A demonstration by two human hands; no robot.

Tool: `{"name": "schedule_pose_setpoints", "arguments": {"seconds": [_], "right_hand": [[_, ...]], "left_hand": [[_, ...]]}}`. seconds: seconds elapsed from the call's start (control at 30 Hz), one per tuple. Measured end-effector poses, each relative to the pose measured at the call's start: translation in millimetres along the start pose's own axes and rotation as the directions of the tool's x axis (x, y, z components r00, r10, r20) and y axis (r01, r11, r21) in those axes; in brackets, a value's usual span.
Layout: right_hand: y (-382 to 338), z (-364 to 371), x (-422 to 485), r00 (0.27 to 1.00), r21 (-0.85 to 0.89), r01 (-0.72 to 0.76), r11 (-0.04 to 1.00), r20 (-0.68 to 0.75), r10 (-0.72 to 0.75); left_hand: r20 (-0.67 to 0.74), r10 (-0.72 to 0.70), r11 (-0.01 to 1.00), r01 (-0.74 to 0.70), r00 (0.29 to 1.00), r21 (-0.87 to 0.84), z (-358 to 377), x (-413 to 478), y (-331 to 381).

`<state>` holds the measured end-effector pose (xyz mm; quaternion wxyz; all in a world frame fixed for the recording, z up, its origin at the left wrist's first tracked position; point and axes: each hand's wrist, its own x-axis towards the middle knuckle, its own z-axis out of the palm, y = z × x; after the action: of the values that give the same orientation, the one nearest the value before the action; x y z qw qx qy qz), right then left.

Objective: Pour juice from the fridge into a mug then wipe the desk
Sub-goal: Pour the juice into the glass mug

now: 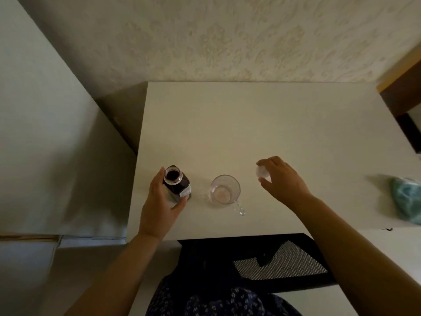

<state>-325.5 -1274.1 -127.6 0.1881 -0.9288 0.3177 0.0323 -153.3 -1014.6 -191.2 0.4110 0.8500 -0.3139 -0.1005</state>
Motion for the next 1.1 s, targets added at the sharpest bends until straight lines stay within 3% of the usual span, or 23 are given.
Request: {"name": "schedule_pose_setpoints", "arguments": {"seconds": [0.27, 0.87, 1.0, 1.1], "right_hand": [[40.2, 50.6, 3.9, 0.965, -0.042, -0.2, 0.979, 0.164, 0.205], [48.0, 64.8, 3.0, 0.94, -0.109, -0.23, 0.967, 0.233, 0.25], [36.4, 56.9, 2.6, 0.945, -0.17, -0.248, 0.954, 0.173, 0.277], [24.7, 48.5, -1.4, 0.956, -0.103, -0.248, 0.963, 0.134, 0.26]], "left_hand": [[-0.025, -0.028, 0.999, 0.027, 0.999, -0.026, 5.5, 0.3, -2.9], [-0.02, -0.07, 0.992, 0.068, 0.997, -0.104, 7.4, 0.3, -3.5], [-0.004, -0.069, 0.989, 0.068, 0.998, -0.135, 6.6, 1.0, -6.3], [0.016, -0.059, 0.986, 0.06, 0.998, -0.155, 6.8, 1.3, -7.4]]}}
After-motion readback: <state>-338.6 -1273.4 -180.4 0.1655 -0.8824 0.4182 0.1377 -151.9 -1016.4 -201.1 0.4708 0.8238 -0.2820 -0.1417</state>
